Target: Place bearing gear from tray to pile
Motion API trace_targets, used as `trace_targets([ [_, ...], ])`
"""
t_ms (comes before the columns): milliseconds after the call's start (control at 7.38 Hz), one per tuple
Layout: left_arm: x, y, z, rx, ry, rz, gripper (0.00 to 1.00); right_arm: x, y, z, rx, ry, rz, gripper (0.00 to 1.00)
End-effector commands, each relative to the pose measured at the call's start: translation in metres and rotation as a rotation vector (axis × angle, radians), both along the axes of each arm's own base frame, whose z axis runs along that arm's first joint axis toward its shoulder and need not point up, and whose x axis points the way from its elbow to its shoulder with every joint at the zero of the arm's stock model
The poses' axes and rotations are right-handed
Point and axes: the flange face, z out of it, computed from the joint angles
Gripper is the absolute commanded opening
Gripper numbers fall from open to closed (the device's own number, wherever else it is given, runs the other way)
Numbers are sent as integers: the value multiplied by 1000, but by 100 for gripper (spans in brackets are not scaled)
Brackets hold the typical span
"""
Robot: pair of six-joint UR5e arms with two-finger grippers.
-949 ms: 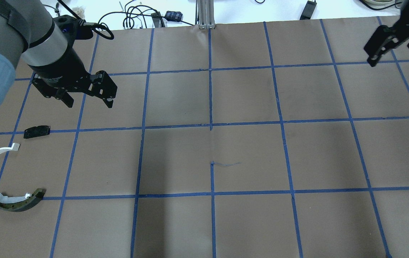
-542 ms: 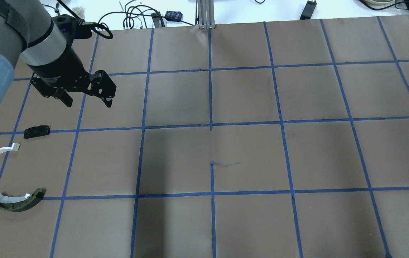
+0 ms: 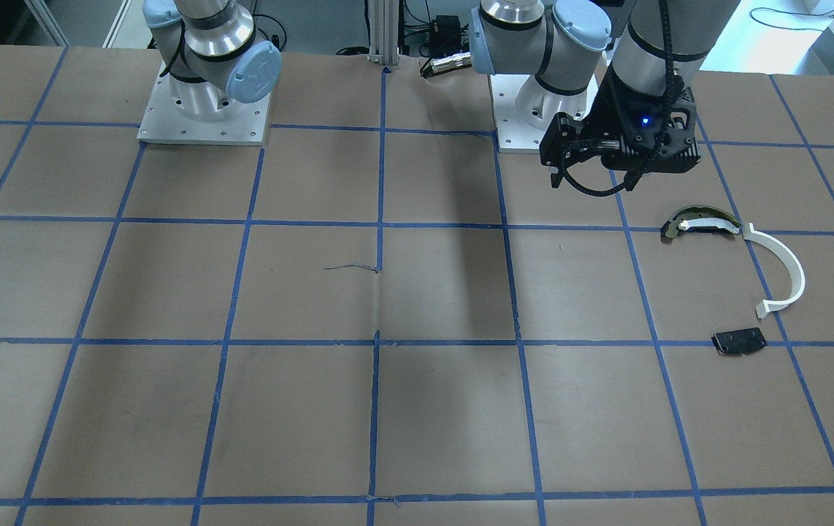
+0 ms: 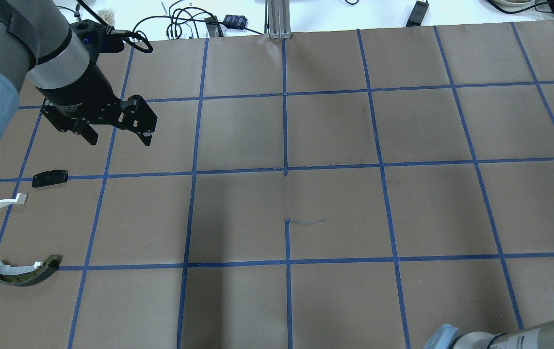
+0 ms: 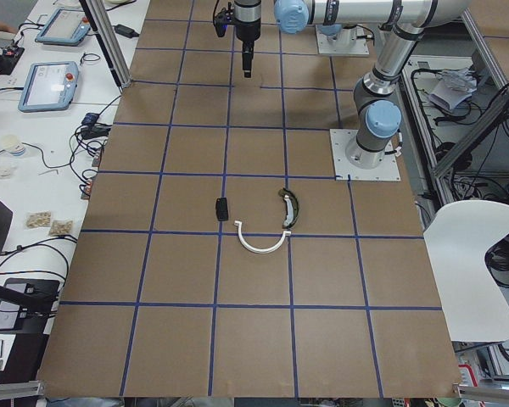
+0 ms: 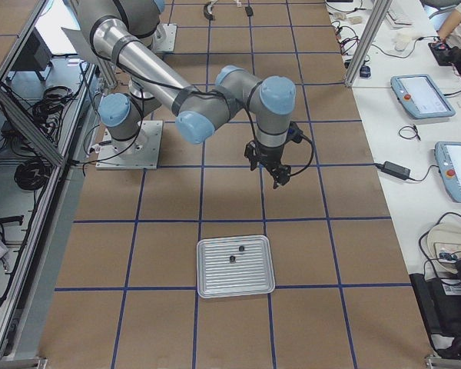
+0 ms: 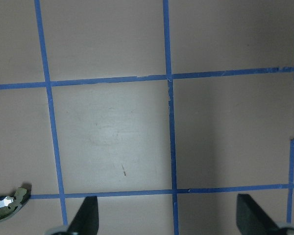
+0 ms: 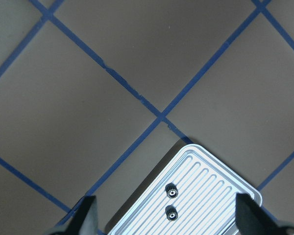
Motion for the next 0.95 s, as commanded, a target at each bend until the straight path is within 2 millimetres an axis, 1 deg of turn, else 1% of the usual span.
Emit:
trace_targets([
  [0, -1, 0, 0, 0, 1, -2, 100, -85, 26, -92, 73, -110, 80, 100],
  [136, 0, 0, 0, -2, 1, -1, 100, -110, 38, -127, 85, -164, 118, 100],
  [271, 0, 0, 0, -2, 1, -1, 100, -121, 32, -150, 61, -153, 200, 100],
  [407, 0, 0, 0, -2, 1, 1, 100, -130, 23, -164, 17, -115, 225, 98],
  [542, 0, -3, 1, -17, 2, 1, 100, -130, 21, -176, 20, -128, 232, 95],
  [678, -1, -1, -4, -3, 0, -4, 100, -132, 21, -186, 27, -136, 228, 93],
  [814, -2, -2, -8, 0, 1, -5, 100, -132, 21, -194, 35, -148, 224, 92],
])
